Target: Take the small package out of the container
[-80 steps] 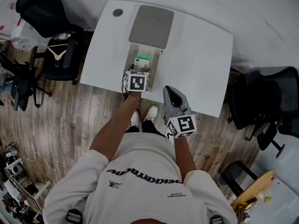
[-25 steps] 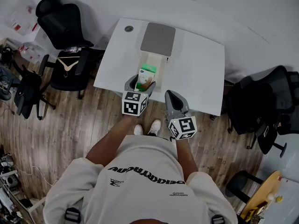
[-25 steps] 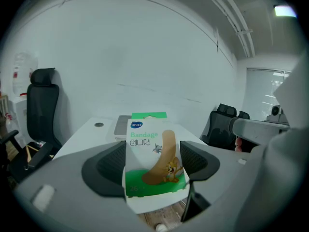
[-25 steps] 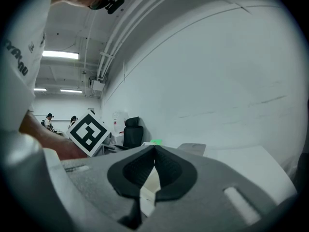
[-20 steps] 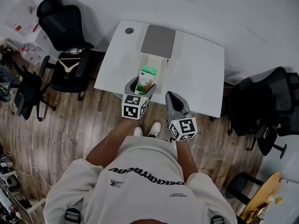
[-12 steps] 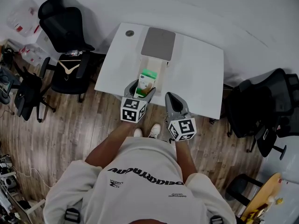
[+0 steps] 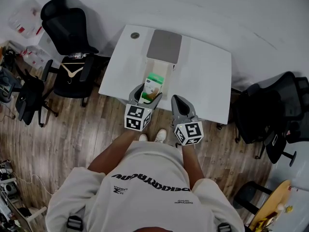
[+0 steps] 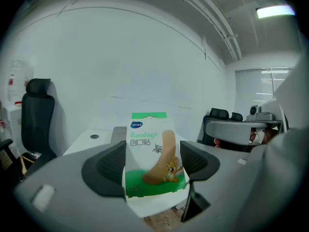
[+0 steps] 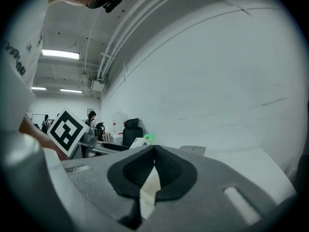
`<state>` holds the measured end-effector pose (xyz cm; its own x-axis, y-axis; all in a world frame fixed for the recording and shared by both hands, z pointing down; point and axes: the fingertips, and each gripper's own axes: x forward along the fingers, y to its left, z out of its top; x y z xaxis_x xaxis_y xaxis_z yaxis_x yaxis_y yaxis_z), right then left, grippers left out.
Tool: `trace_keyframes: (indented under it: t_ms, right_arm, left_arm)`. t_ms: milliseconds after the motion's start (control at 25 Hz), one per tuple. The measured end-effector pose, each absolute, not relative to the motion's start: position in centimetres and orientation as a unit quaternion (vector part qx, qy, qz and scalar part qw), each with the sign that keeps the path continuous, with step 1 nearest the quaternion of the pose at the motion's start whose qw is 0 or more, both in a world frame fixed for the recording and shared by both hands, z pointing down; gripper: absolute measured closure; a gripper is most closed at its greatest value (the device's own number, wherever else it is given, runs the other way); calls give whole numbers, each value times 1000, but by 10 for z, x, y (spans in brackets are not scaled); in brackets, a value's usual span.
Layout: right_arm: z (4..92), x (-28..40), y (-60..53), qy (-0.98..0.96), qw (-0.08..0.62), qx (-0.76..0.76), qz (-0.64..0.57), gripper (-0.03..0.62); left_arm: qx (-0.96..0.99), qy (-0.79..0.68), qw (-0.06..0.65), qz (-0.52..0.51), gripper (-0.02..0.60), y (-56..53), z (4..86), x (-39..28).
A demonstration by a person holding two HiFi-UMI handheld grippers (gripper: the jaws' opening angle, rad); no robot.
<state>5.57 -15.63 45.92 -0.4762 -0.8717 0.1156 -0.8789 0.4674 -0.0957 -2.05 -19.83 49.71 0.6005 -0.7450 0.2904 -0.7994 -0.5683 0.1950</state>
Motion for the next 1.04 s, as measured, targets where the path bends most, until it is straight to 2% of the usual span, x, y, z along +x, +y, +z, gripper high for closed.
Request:
trace_keyframes:
  t_ms: [1040]
  right_arm:
    - [469,64,-157,-862,20,501,80,594]
  left_arm:
    - [884,-445,130,55,224,-194,484,-20]
